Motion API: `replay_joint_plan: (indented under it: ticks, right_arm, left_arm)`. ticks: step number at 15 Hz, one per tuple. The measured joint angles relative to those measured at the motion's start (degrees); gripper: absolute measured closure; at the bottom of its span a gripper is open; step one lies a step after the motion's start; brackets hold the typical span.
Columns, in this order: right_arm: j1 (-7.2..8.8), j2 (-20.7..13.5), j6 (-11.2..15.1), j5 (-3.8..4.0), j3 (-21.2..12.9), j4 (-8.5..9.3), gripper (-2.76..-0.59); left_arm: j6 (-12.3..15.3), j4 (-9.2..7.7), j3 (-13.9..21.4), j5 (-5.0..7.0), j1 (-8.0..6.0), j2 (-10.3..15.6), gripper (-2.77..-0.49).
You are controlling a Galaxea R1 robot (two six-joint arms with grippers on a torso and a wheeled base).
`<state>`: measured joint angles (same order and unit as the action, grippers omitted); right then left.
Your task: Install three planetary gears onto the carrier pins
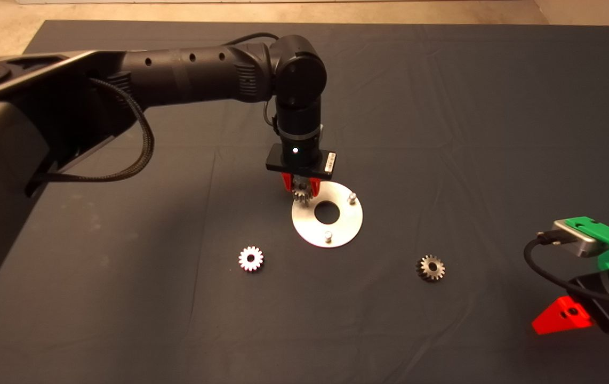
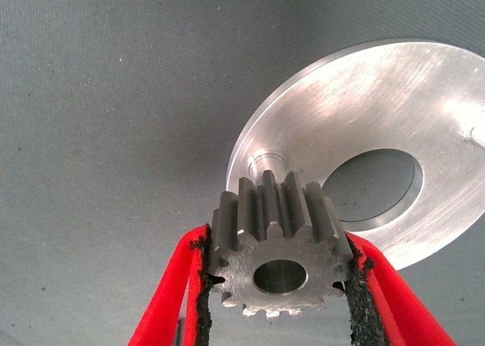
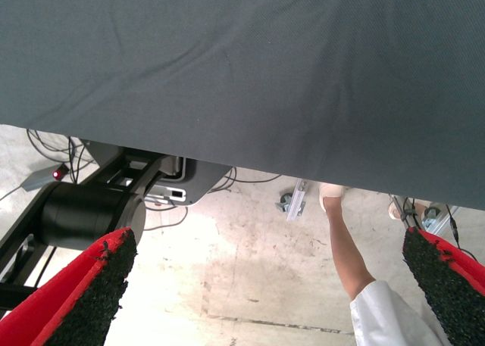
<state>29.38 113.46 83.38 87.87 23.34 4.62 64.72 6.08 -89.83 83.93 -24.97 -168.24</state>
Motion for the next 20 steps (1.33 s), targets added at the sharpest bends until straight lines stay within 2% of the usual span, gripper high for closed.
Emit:
replay_joint_plan:
  ticks: [7, 20]
  right_arm:
    - [0.00, 0.01, 0.00, 0.00, 0.00, 0.00, -2.63]
    - [0.02, -0.01, 0.02, 0.00, 0.00, 0.00, -2.63]
  left_arm:
    - [-0.74, 0.13, -1.90, 0.00, 0.05, -0.01, -0.94]
    - [-0.63, 0.13, -1.10, 0.11, 0.35, -0.20, -0.94]
